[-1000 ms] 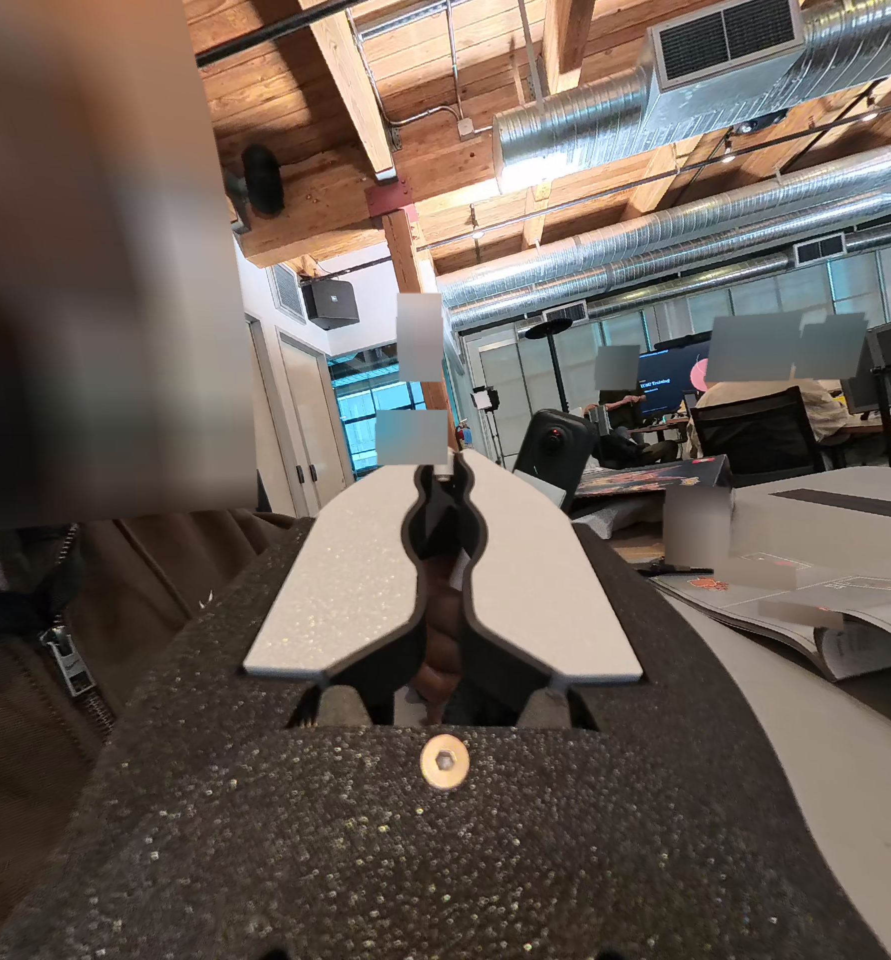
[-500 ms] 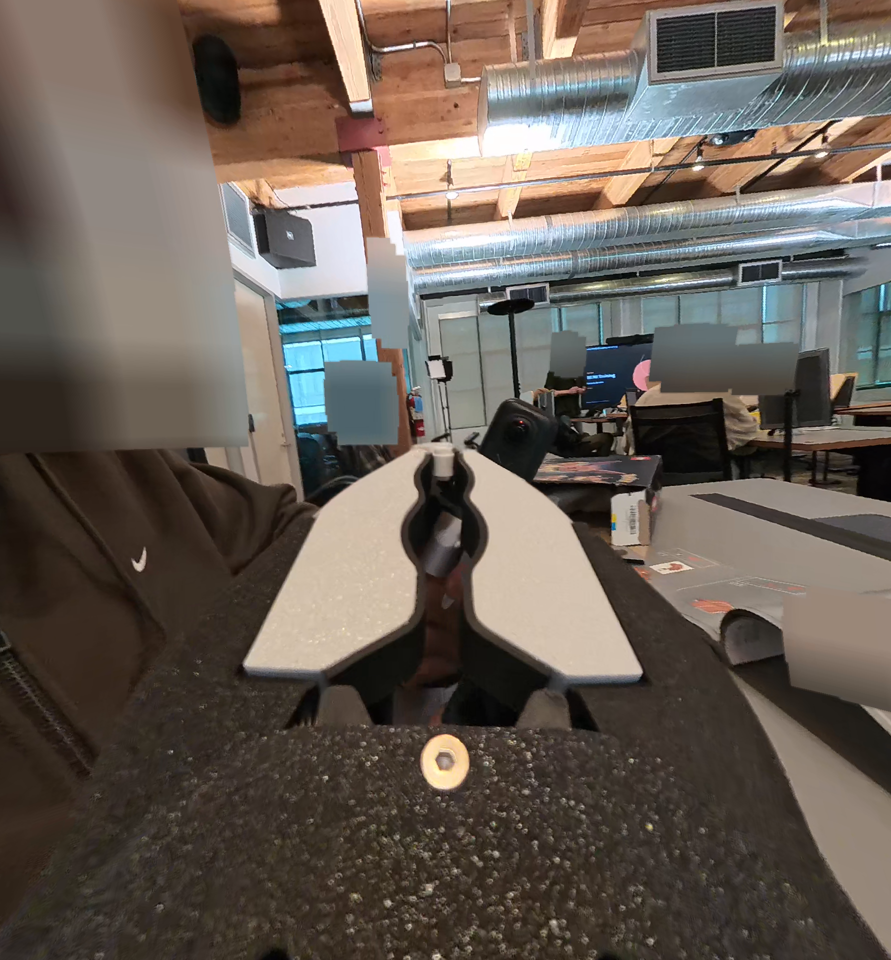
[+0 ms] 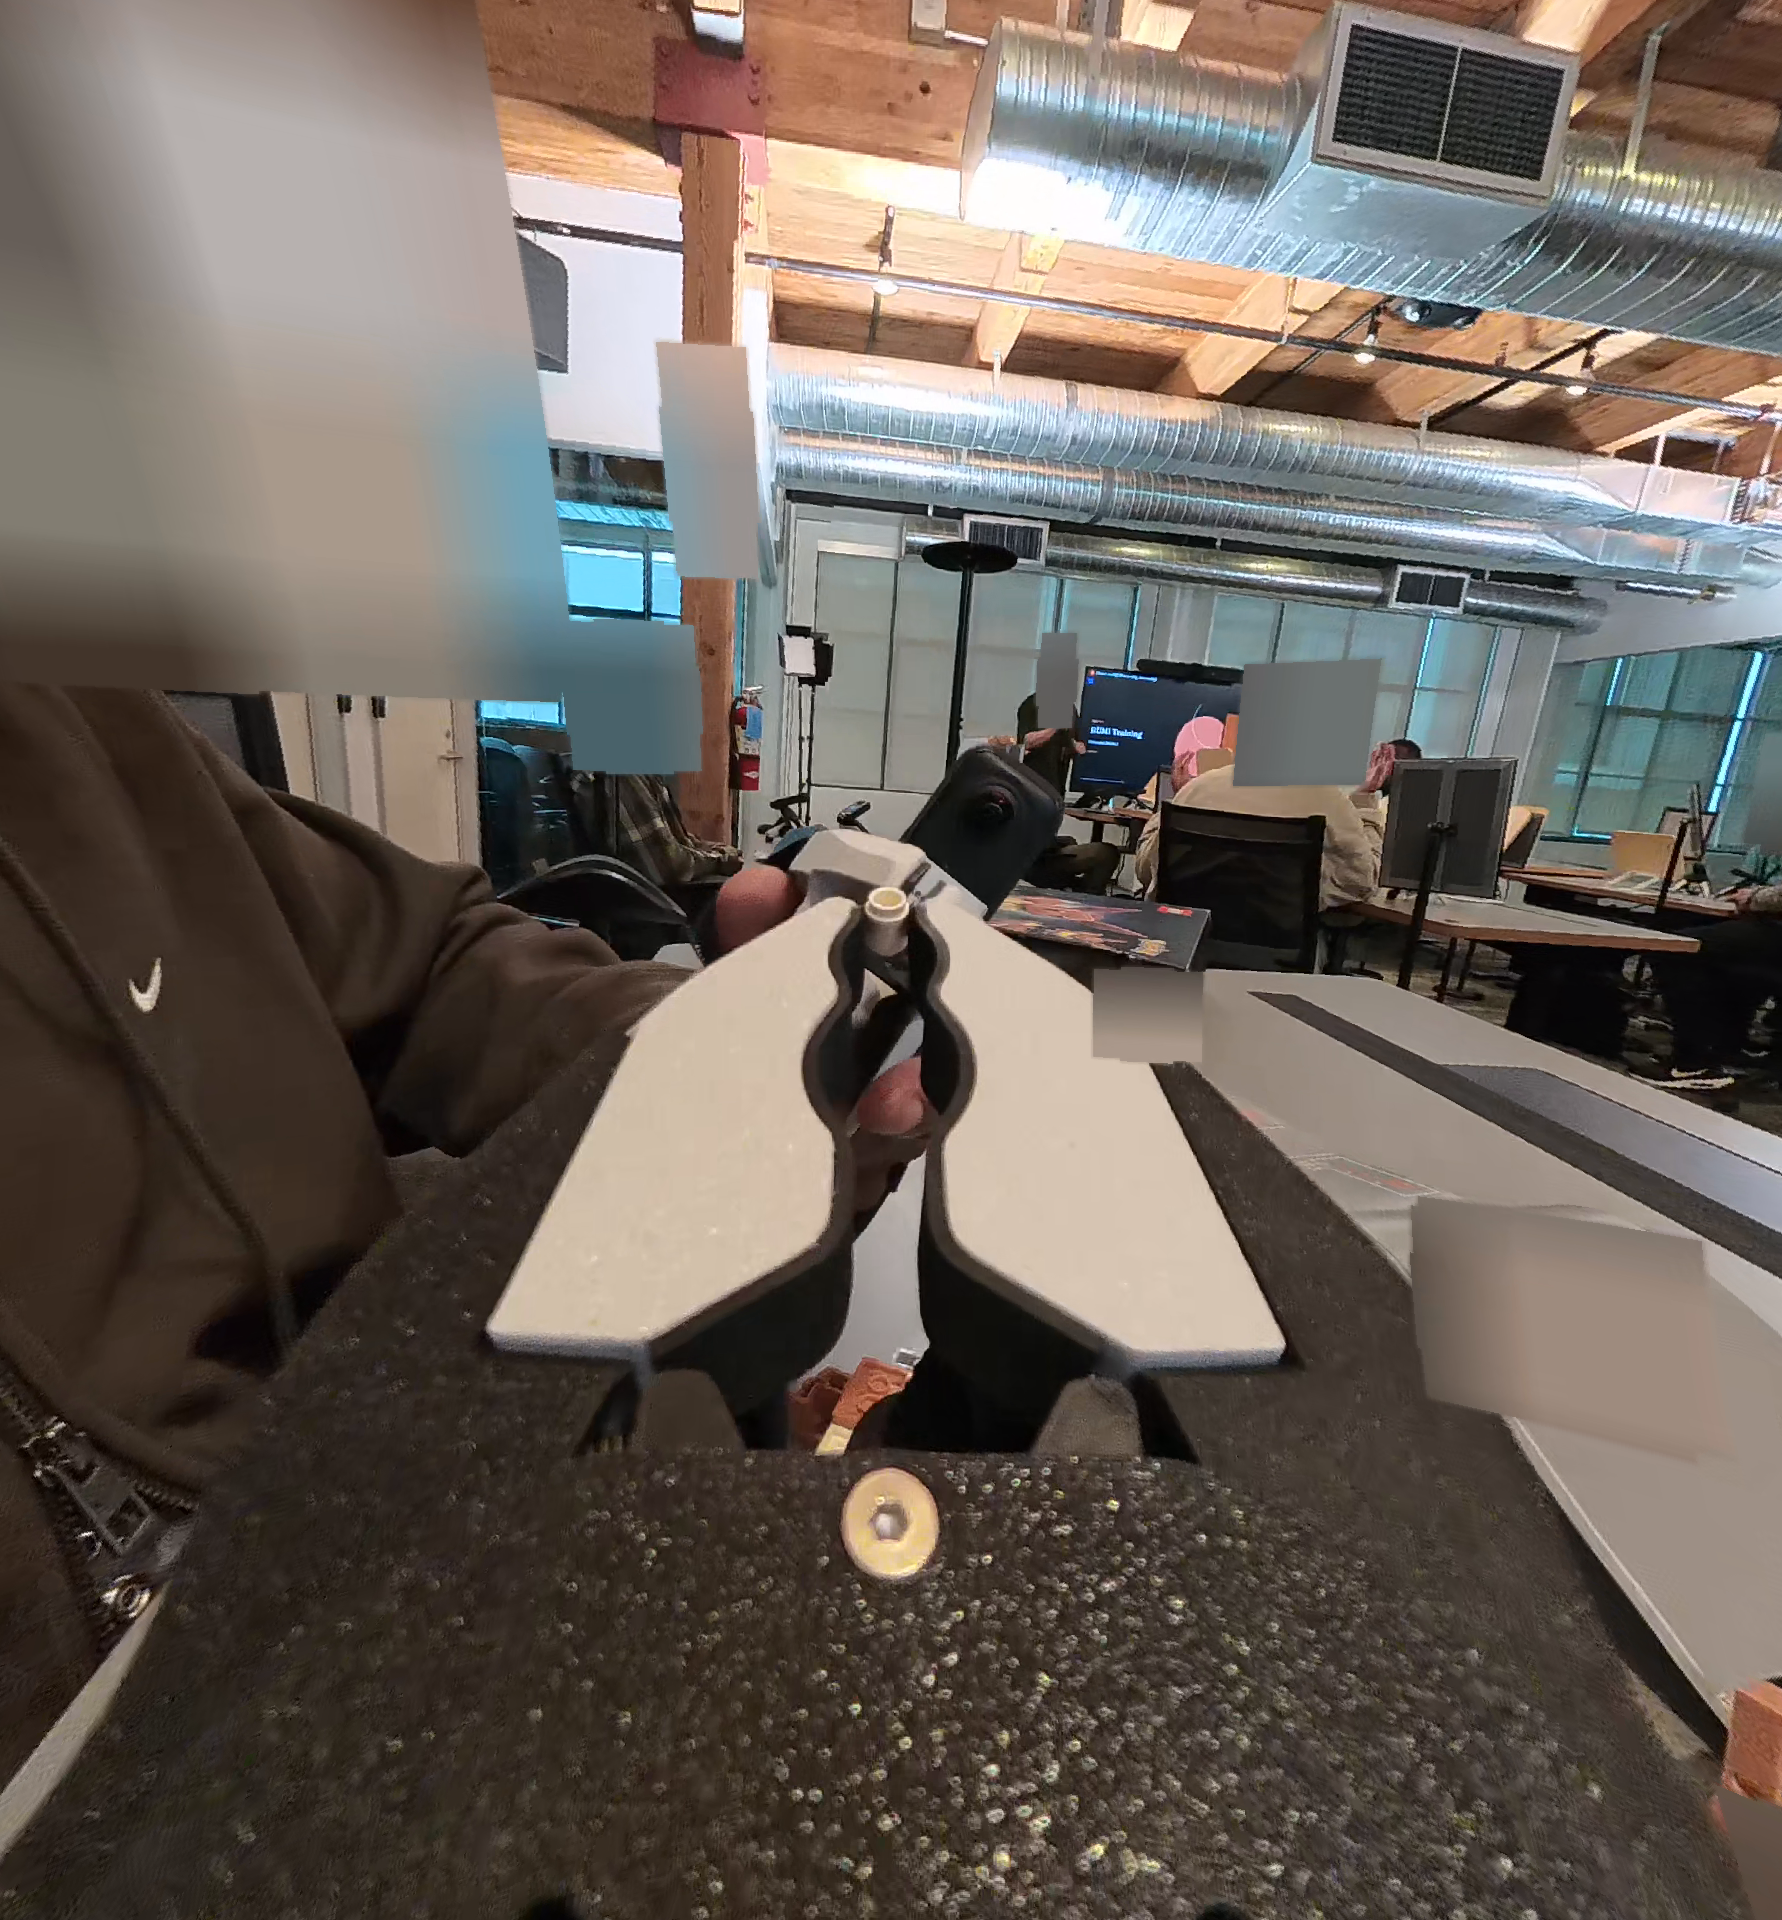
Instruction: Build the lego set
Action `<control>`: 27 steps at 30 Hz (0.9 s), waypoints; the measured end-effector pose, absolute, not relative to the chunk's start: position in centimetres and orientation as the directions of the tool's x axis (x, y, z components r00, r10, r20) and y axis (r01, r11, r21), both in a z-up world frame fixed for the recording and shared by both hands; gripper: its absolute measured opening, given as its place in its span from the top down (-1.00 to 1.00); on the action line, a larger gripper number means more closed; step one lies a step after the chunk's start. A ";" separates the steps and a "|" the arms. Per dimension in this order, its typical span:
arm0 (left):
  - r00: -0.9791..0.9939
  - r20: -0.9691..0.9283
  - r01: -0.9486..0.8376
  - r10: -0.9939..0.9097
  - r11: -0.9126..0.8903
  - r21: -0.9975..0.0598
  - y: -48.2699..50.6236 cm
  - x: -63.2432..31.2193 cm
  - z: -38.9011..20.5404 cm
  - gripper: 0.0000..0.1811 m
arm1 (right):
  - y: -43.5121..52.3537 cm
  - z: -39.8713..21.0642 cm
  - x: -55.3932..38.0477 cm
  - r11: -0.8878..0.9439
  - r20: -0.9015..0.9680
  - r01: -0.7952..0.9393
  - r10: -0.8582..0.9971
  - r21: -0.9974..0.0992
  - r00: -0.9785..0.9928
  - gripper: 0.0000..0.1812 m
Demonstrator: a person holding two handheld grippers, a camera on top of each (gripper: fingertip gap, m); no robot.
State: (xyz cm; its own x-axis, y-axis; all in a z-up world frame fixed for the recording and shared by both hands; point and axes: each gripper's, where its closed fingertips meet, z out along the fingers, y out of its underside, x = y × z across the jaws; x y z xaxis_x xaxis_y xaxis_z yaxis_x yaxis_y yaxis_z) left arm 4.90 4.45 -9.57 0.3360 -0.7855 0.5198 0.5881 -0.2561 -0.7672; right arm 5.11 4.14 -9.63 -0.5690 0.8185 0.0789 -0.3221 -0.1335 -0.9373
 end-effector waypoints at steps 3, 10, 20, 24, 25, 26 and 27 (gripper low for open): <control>0.281 0.555 0.599 -0.783 -0.309 -0.739 4.4 5.3 -9.8 0.88 | 3.9 -9.5 5.3 -0.132 0.092 -0.334 0.811 -0.933 -0.578 0.91; 0.155 0.617 0.621 -0.772 -0.409 -0.668 4.3 6.3 -10.1 0.83 | 3.6 -9.5 5.5 -0.120 0.116 -0.349 0.803 -0.929 -0.584 0.91; 0.156 0.608 0.628 -0.778 -0.398 -0.669 4.2 6.2 -9.9 0.89 | 3.6 -10.0 5.2 -0.066 0.154 -0.351 0.812 -0.934 -0.563 0.91; 0.171 0.605 0.618 -0.778 -0.393 -0.681 4.2 6.1 -10.0 0.90 | 3.6 -10.1 5.2 -0.042 0.174 -0.355 0.815 -0.934 -0.552 0.91; 0.178 0.603 0.615 -0.778 -0.391 -0.685 4.2 6.1 -10.0 0.90 | 3.6 -10.1 5.2 -0.034 0.180 -0.357 0.817 -0.934 -0.549 0.91; 0.185 0.601 0.612 -0.777 -0.387 -0.689 4.2 6.1 -10.1 0.90 | 3.7 -10.1 5.2 -0.024 0.187 -0.358 0.818 -0.934 -0.544 0.92; 0.195 0.599 0.610 -0.777 -0.383 -0.694 4.2 6.1 -10.1 0.90 | 3.7 -10.2 5.1 -0.014 0.194 -0.359 0.820 -0.933 -0.538 0.92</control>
State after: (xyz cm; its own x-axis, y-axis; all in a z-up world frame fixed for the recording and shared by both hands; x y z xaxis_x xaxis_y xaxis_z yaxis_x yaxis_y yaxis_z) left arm 6.08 4.23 -10.09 0.1945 -0.7766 0.5992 0.6095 -0.3829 -0.6942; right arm 5.13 3.69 -10.15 -0.5382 0.8201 0.1941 -0.3586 -0.0144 -0.9334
